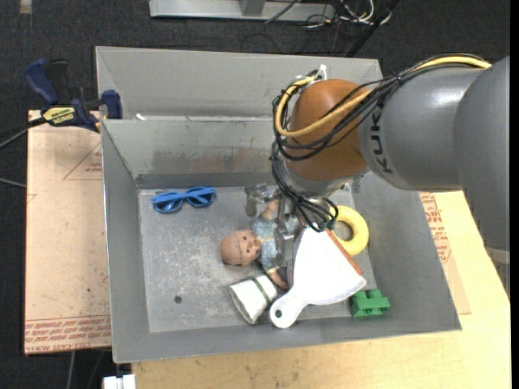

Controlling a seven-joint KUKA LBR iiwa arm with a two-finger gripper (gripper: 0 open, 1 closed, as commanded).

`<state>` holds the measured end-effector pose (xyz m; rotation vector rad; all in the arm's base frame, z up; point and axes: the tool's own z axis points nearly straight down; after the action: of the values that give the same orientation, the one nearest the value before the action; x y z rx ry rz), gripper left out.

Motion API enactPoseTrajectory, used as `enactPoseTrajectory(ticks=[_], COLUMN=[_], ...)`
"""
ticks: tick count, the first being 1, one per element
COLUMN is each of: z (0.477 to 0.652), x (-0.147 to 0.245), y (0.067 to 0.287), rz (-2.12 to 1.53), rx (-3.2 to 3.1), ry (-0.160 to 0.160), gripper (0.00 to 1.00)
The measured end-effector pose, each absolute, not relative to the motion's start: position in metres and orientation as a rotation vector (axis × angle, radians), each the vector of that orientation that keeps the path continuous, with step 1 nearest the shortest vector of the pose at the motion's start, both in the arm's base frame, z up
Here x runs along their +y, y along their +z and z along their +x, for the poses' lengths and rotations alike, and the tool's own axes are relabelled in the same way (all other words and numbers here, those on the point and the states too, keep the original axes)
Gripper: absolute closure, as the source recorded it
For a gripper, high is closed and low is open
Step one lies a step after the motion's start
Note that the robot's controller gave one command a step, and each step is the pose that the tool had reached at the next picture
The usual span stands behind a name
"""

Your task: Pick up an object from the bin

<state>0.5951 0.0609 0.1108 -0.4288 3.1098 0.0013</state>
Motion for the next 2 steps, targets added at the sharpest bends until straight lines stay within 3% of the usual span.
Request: enactPoseTrajectory(ticks=[1, 2], z=[0.5716, 0.5716], x=[0.0599, 0.0599], y=[0.0742, 0.0742], rz=[-0.783, -0.782], rx=[3.048, 3.048], ry=[-0.003, -0.003], gripper=[1.00, 1.00])
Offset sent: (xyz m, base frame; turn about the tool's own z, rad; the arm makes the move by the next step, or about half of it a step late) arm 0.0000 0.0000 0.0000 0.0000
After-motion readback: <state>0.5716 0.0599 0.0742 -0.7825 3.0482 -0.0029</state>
